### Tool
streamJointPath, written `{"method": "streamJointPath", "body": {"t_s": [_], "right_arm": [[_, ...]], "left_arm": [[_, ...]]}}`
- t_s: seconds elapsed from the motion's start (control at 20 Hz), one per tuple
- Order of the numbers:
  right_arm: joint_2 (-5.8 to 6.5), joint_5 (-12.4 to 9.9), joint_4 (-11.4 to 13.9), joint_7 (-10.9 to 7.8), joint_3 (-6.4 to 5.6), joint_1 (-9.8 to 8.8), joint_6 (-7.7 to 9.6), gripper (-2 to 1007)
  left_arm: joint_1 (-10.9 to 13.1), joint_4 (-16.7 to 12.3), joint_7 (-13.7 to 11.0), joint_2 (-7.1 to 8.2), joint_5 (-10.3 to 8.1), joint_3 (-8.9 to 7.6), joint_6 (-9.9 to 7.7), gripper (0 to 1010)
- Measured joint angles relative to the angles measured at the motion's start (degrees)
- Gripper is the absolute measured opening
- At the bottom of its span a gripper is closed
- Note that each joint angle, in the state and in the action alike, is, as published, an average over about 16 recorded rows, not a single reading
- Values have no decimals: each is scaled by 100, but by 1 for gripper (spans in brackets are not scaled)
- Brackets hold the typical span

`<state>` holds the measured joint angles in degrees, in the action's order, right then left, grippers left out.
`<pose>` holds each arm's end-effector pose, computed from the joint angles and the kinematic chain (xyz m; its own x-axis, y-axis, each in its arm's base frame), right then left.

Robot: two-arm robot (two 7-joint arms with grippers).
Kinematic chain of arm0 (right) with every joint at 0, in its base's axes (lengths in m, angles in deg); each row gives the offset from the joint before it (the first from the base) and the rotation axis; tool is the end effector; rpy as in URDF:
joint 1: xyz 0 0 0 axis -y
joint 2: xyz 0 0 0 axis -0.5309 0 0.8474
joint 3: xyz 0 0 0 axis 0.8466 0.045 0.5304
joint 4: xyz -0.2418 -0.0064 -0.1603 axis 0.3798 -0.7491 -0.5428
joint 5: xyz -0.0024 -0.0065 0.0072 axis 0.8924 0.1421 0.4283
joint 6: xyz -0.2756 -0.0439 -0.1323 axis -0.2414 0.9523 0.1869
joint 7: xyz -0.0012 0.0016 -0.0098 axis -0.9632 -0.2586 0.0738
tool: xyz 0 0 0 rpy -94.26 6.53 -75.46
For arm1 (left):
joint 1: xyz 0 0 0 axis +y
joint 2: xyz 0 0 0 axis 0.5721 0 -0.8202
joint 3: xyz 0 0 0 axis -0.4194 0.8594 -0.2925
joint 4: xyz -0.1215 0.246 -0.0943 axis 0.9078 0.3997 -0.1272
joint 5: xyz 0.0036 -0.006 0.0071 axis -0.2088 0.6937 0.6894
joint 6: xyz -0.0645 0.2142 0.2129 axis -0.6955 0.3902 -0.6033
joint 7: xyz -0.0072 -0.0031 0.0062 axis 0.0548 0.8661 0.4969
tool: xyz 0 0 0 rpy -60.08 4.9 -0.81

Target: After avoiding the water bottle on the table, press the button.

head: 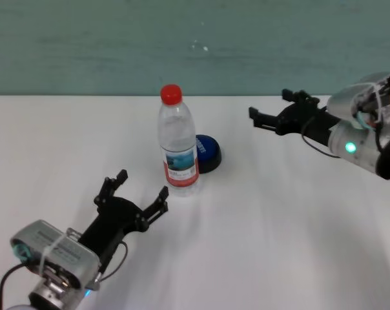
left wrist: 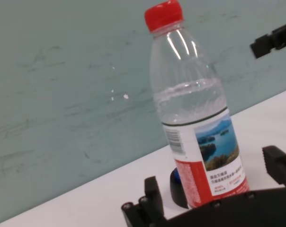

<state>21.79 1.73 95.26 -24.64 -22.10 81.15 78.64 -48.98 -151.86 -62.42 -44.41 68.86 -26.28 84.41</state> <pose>0.4163 -0.0328 -0.1886 0.5780 -0.8137 0.0623 0.8108 0.5639 -0.1569 0.2869 0.0073 -0.3342 0.4461 0.8486 0.2845 -0.8762 0.4789 -0.0545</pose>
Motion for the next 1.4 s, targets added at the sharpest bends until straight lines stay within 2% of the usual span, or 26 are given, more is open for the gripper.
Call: {"method": "streamJointPath", "body": {"t_s": [0.45,0.85,1.15,1.4], "right_arm": [[411,-258,1103,329,-616,-846,-59,1004],[618,-419,1921,571,-1101,-1676,-239,1004],[639,-466,2355,684,-1318,-2262,-450,1004],[579,-449,2578,730,-1362,-2659,-638,1004]], "left_arm": [[0,0,0,0,0,0,0,1000],[0,0,0,0,0,0,0,1000],[0,0,0,0,0,0,0,1000],[0,0,0,0,0,0,0,1000]]}}
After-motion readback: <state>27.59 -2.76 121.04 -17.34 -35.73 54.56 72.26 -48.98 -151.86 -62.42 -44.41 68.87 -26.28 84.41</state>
